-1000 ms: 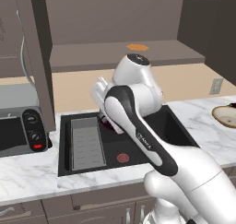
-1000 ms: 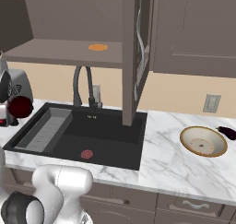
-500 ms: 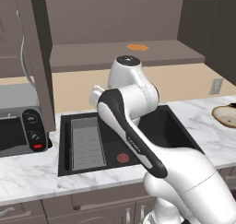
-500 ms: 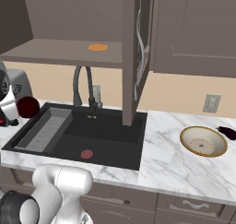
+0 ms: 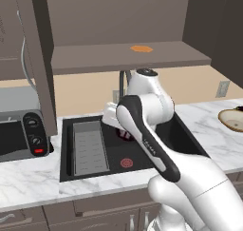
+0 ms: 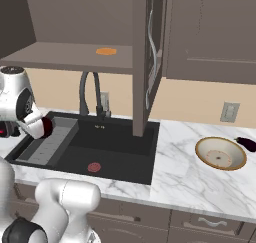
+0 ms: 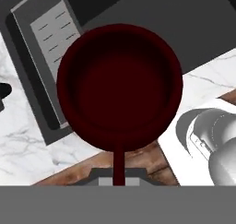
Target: Pick the mug and place it in the sink. Pick the bowl and place it in the open cabinet and then close the cabinet.
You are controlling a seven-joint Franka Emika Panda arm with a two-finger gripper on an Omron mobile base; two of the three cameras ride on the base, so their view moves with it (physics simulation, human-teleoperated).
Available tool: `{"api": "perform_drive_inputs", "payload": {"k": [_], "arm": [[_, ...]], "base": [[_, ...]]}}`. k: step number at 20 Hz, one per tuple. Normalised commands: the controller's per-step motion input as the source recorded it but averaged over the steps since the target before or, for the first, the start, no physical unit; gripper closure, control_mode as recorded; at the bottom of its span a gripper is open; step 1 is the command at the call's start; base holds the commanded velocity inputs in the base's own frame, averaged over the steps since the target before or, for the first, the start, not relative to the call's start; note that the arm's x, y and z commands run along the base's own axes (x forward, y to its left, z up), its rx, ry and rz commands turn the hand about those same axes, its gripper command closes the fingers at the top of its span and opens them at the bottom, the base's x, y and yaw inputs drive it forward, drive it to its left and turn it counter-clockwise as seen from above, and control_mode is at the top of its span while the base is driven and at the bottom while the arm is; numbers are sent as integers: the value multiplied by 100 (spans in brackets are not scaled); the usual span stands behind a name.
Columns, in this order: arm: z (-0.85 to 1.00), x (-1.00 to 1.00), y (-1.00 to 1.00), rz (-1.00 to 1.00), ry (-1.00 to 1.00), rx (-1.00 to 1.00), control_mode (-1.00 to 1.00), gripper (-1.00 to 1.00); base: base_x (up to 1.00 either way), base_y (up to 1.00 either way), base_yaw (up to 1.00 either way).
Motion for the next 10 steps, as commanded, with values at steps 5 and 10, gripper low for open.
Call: {"api": "perform_drive_inputs", "payload": {"k": [5, 10], "arm": [[-42, 0, -5, 29, -2, -16, -100, 100], [-30, 0, -23, 25, -4, -10, -100, 100]], "base": [[0, 0, 0], [0, 0, 0]]}}
